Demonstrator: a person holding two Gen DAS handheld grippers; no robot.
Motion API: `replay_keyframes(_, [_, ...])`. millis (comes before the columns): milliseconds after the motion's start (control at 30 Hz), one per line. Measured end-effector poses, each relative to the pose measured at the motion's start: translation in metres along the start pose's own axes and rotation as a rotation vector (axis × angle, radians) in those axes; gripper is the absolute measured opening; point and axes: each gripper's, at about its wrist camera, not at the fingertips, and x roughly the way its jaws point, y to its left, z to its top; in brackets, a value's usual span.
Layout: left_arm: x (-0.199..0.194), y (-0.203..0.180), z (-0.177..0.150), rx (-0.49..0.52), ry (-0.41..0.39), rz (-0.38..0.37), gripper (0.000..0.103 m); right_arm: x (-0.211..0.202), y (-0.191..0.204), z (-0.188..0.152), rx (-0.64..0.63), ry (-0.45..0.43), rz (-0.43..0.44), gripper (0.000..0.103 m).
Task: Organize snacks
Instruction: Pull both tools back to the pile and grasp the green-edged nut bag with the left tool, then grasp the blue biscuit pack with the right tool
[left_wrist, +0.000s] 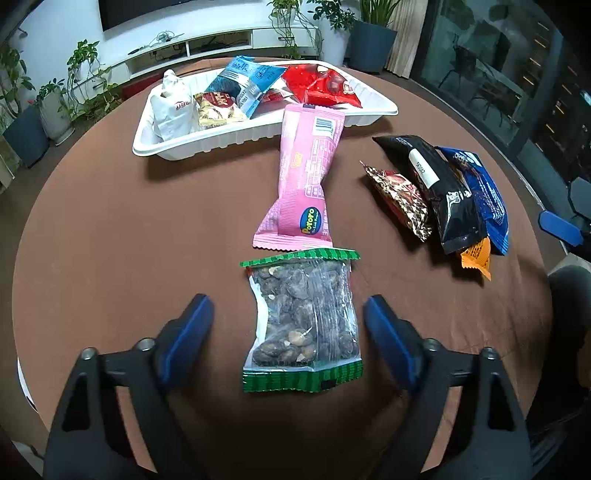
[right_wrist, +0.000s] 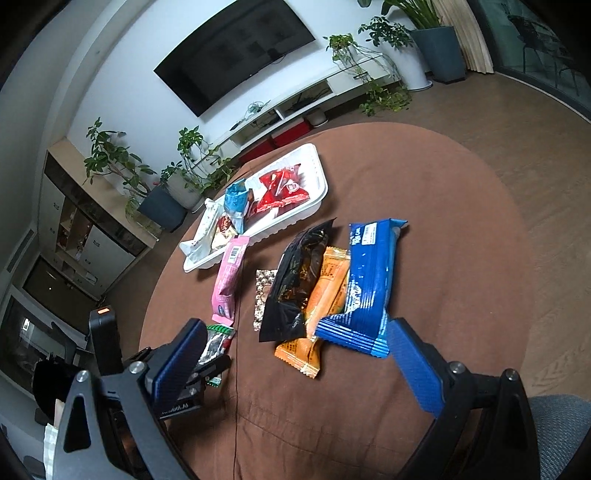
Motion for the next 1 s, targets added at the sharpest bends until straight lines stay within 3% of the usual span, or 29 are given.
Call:
replay_keyframes(167, [0.001, -0.001, 0.002, 0.018, 0.003, 0.025, 0.073, 0.0, -0.002, 0.0, -0.003, 0.007, -0.006, 0.1])
replay_keyframes(300, [-0.001, -0.002, 0.002, 0.028, -0.007, 0.029, 0.052, -0.001, -0.003, 0.0, -0.006, 0.006, -0.023, 0.1])
replay_keyframes(533, [-0.004, -0.003, 0.0, 0.037, -0.012, 0.0, 0.039, 0.002, -0.004, 0.0, -0.006, 0.019, -0.044, 0.1])
replay_keyframes(600, [-0.005, -0.002, 0.0, 0.032, -0.014, -0.022, 0.03, 0.002, -0.004, -0.001, -0.002, 0.024, -0.052, 0.1])
replay_keyframes(1000, [-0.016, 0.003, -0.011, -0.01, -0.029, -0.104, 0.03, 0.013, -0.015, 0.008, 0.013, 0.074, -0.161, 0.098])
